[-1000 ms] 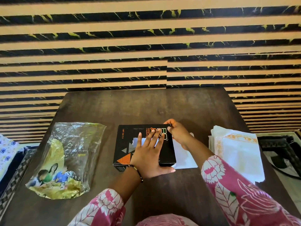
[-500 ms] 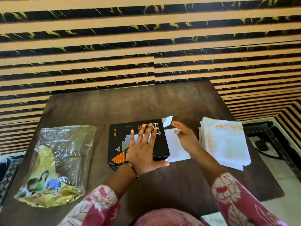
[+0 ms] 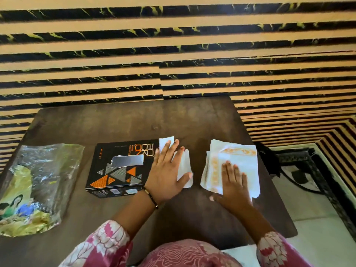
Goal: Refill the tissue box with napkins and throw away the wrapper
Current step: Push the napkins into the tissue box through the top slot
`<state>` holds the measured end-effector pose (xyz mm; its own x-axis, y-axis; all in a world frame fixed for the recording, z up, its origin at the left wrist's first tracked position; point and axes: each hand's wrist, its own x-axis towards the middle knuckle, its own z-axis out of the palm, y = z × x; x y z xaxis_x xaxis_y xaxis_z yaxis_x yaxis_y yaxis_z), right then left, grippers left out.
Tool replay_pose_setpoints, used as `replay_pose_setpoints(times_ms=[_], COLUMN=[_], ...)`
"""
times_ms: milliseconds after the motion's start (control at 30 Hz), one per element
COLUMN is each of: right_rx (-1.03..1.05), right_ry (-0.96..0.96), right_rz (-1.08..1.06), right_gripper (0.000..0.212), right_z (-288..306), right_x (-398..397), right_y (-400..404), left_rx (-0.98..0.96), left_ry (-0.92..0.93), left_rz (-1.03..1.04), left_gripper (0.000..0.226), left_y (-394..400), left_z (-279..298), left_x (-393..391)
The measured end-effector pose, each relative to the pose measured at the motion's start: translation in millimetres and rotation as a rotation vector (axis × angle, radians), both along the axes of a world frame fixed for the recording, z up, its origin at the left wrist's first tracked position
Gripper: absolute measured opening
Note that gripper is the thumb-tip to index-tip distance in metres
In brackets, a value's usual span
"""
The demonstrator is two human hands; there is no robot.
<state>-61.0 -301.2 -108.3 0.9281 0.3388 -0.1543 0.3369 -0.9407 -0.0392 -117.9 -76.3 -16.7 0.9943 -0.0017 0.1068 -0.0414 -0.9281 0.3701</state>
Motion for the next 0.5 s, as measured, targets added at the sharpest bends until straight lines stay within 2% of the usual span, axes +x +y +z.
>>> replay_pose_setpoints(times_ms=[200, 267, 333, 367, 433, 500], right_rx=[-0.057, 0.02, 0.135, 0.184, 0.242, 0.298], right_ry=[-0.125, -0.164, -0.242, -0.273, -0.306, -0.347], right_rz=[0.135, 0.169, 0.189, 0.195, 0.206, 0.227], right_gripper=[0.08, 0.069, 0.06, 0.056, 0.053, 0.051], right_z=[4, 16, 29, 37, 51, 62], right_x=[12, 20, 32, 36, 43, 44], right_y=[-6, -13, -23, -26, -32, -37], left_rx=[-0.178, -0.309, -0.491, -0.678, -1.232, -1.752], left_ry=[-0.002, -0.014, 0.054, 0.152, 0.427, 0.643], left_rz=[0.096, 0.155, 0.267, 0.356, 0.55, 0.673], left_gripper=[0.071, 0.06, 0.049, 0.044, 0.037, 0.055], left_y=[-47, -61, -76, -82, -91, -92], left_z=[-14, -16, -14, -12, -7, -15], left_x=[7, 6, 8, 11, 22, 35])
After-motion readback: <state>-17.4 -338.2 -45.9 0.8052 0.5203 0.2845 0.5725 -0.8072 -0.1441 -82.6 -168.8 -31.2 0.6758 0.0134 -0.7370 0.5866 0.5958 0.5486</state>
